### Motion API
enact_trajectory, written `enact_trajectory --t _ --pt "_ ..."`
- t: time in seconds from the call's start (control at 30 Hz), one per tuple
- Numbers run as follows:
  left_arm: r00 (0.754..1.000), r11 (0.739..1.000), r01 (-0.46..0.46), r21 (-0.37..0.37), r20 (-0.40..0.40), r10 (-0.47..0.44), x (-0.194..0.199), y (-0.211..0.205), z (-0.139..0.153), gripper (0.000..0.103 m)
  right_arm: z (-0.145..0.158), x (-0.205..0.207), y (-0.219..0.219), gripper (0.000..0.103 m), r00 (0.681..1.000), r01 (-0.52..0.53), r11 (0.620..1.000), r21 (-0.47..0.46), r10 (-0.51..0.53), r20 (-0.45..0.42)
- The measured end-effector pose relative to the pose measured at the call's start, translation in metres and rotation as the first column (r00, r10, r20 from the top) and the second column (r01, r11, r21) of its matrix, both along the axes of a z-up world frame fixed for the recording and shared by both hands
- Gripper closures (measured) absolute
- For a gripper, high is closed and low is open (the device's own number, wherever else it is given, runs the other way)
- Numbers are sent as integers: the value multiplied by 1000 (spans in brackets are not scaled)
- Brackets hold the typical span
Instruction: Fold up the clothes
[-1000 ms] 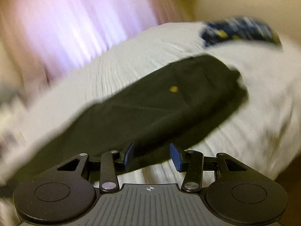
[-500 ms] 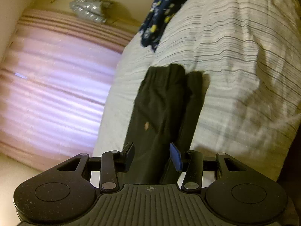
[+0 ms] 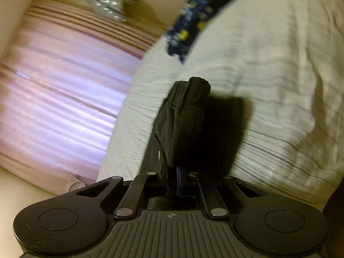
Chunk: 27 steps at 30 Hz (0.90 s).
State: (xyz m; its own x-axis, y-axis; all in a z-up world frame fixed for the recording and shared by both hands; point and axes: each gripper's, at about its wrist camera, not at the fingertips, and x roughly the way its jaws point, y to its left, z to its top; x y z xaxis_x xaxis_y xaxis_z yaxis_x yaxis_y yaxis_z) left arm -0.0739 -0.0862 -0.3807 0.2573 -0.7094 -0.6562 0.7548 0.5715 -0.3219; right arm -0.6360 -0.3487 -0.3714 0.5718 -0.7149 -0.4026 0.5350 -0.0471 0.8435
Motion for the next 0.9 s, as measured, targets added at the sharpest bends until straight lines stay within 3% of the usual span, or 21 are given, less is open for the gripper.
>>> enact_trajectory --t 0.1,0.17,0.23,0.27,0.4,0.43,0.5,0.53,0.6,0.7,0.8,0.9 --pt "1000 1000 -24 18 -10 25 2 7 -6 81 -14 0 1 98 998 20 998 52 -17 -62" --pt "999 999 -34 23 -12 34 4 12 -7 82 -34 0 -7 99 998 39 990 133 -34 -45" --pt "999 999 -41 22 4 41 5 19 -5 81 -25 3 -4 99 997 44 994 103 -38 -60" --pt "999 999 -45 23 11 45 6 22 -4 81 -17 7 -1 98 995 35 997 67 -28 -98" --pt "996 996 -88 25 -5 89 14 36 -4 81 -17 21 -3 94 956 -32 997 67 50 -289" --pt "995 995 -95 20 -4 95 15 42 -3 81 -10 25 1 68 939 -30 998 54 46 -342" --pt "994 994 -107 16 2 107 17 51 -2 81 11 36 17 33 865 15 1000 6 -10 -502" --pt "994 993 -113 16 7 113 18 55 -1 81 20 45 26 34 827 9 999 -47 -34 -560" --pt "991 991 -132 4 5 132 20 65 0 81 33 62 45 34 787 -47 987 -153 -58 -614" --pt "987 987 -161 -25 -7 161 24 78 1 81 38 95 67 37 778 -219 946 -240 21 -627" --pt "981 980 -194 -43 -11 193 29 92 0 82 18 128 75 53 738 -359 916 -179 161 -655" --pt "965 964 -262 -45 -36 260 44 110 -4 82 -4 145 82 53 678 -382 914 -135 178 -713"
